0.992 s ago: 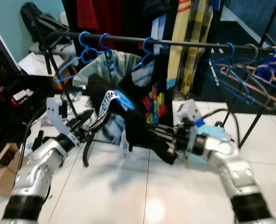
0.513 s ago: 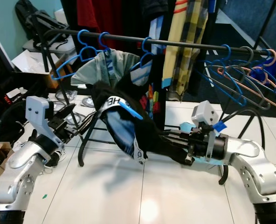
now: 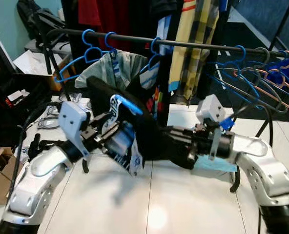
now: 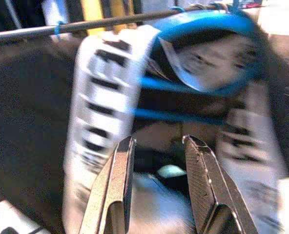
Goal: Hang hanger
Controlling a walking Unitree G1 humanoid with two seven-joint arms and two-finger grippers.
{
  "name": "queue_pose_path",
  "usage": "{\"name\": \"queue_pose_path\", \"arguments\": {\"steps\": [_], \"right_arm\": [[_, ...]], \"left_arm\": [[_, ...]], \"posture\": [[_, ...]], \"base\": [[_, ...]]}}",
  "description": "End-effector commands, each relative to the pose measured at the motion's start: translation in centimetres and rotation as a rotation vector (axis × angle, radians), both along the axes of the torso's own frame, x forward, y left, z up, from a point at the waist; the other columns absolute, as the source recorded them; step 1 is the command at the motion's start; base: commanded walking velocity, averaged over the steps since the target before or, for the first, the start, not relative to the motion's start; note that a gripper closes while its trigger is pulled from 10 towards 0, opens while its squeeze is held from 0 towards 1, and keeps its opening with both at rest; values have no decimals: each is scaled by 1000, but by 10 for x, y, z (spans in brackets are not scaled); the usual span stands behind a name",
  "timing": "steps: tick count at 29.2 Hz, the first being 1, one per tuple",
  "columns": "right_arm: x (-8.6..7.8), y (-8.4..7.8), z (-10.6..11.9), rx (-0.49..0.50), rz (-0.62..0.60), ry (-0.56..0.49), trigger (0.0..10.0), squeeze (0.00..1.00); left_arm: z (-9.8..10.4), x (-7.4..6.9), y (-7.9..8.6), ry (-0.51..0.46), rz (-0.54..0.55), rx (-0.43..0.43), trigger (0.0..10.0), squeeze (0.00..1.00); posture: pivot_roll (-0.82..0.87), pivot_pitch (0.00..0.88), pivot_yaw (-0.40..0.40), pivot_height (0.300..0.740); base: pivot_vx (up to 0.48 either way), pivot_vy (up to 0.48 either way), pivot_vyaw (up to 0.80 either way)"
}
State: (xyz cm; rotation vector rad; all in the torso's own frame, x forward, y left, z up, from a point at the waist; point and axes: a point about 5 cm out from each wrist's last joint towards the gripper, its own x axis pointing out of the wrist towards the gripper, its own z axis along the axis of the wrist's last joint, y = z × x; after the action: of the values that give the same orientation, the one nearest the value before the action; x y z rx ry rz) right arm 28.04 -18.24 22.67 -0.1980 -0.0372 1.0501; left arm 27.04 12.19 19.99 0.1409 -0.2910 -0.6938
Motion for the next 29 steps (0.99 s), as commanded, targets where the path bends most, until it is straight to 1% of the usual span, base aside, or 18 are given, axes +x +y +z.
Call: {"name": "queue_pose_path", "arguments": {"steps": [1, 2, 3, 4, 5, 6, 8, 9, 14, 17, 18, 19, 20, 23, 25, 26, 27, 29], "right_arm": [[2, -1, 3, 2, -20, -30, 0, 0], [3, 0, 4, 6, -25, -33, 0, 0], [5, 1, 6, 14, -27, -38, 0, 0], [5, 1, 6, 14, -27, -38, 0, 0], [5, 2, 6, 17, -26, -39, 0, 0], [5, 3, 6, 19, -23, -40, 0, 0], [5, 4, 7, 22, -18, -40, 0, 0], [3, 8, 8, 35, 4, -37, 0, 0], [3, 10, 8, 39, 10, -38, 0, 0], [2, 12, 8, 43, 21, -36, 0, 0], [-1, 18, 6, 53, 44, -29, 0, 0], [-1, 18, 6, 53, 44, -29, 0, 0], [-2, 21, 5, 56, 53, -25, 0, 0], [-4, 23, 5, 58, 61, -22, 0, 0], [-8, 30, 3, 68, 97, -7, 0, 0], [-11, 34, 4, 93, 127, 1, 0, 0], [-11, 34, 4, 93, 127, 1, 0, 0], [-16, 40, 6, 126, 165, 7, 0, 0]], "left_arm": [[-2, -2, 1, 12, 10, 11, 10000, 0], [-2, -2, 1, 11, 17, 12, 10000, 0], [-3, 1, 6, 5, 78, 24, 10000, 0], [-3, 1, 6, 5, 78, 24, 10000, 0], [-3, 3, 8, 3, 110, 29, 10000, 0], [-4, 5, 10, 0, 140, 36, 10000, 196], [-4, 6, 12, -6, 163, 44, 10000, 196], [-5, 7, 14, -31, 218, 79, 10000, 1000], [-5, 6, 14, -35, 235, 94, 10000, 1000], [-1, 8, 15, -48, 269, 68, 10000, 1000], [2, 11, 12, -56, 269, 48, 10000, 39], [2, 11, 12, -56, 269, 48, 10000, 39], [3, 12, 12, -58, 269, 46, 10000, 0], [4, 12, 12, -62, 277, 48, 10000, 0], [4, 15, 16, -73, 321, 59, 10000, 0], [4, 16, 19, -81, 351, 70, 10000, 0], [4, 16, 19, -81, 351, 70, 10000, 0], [4, 17, 21, -86, 379, 80, 10000, 0]], "posture": [[-43, 73, 0, 740], [-38, 75, -2, 740], [-36, 76, -4, 740], [-36, 76, -4, 740], [-36, 76, -4, 740], [-32, 77, -7, 740], [-31, 77, -9, 740], [-30, 79, -8, 740], [-30, 79, -8, 740], [-32, 81, -8, 740], [-41, 83, -2, 740], [-41, 83, -2, 740], [-43, 83, 0, 740], [-43, 83, 0, 740], [-43, 83, 0, 740], [-47, 83, 1, 740], [-47, 83, 1, 740], [-48, 84, 1, 740]], "base": [[0, 0, 0], [0, 0, 0], [0, 0, 0], [0, 0, 0], [0, 0, 0], [0, 0, 0], [0, 0, 0], [0, 0, 0], [0, 0, 0], [0, 0, 0], [0, 0, 0], [0, 0, 0], [0, 0, 0], [0, 0, 0], [0, 0, 0], [0, 0, 0], [0, 0, 0], [0, 0, 0]]}}
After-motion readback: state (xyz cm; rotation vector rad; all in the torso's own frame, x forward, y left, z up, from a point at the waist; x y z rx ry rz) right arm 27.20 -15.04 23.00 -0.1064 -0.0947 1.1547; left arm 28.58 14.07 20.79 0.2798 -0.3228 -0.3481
